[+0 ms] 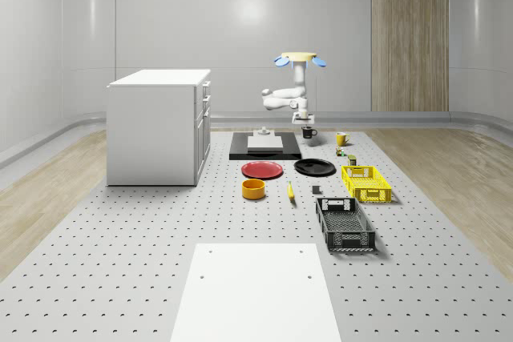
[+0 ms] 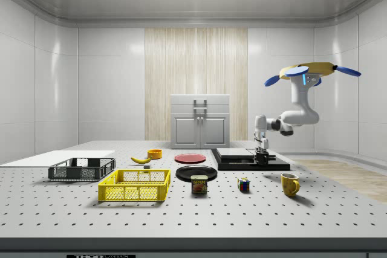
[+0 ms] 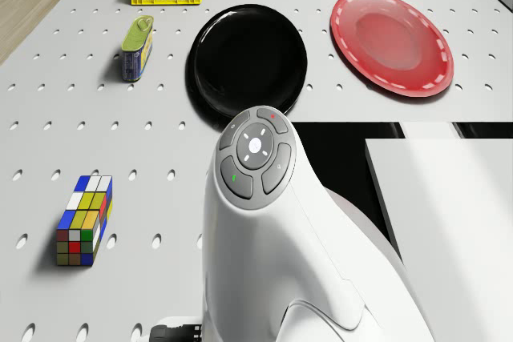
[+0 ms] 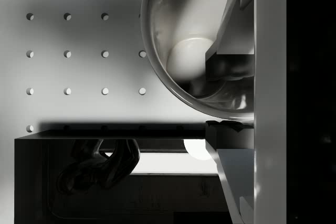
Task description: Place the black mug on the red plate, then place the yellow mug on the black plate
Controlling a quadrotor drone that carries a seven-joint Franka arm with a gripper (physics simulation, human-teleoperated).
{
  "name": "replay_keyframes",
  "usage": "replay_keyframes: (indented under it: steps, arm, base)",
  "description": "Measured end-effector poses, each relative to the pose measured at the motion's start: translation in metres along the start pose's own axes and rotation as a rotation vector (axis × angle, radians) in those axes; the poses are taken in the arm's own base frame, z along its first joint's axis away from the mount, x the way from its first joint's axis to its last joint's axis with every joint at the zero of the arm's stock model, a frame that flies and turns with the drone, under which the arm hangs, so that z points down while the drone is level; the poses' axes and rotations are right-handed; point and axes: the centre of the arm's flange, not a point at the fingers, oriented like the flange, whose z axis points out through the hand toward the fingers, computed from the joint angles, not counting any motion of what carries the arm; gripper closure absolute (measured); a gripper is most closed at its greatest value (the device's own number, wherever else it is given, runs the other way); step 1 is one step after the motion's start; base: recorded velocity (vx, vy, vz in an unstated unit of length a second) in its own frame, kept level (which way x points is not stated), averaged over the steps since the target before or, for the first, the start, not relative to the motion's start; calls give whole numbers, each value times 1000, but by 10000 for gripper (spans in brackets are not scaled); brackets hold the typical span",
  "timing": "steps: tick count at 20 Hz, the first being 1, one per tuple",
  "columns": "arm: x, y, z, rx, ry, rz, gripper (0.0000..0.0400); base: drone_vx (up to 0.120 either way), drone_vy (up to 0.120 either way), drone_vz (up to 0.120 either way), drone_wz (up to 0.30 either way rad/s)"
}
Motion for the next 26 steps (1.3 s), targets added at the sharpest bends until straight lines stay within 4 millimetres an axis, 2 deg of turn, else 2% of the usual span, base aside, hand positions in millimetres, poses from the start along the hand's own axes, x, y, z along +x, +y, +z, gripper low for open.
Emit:
replay_keyframes:
  steps: [26]
  arm:
    - [0,0,-5,0,0,0,290]
  base:
    - [120,-120,5,0]
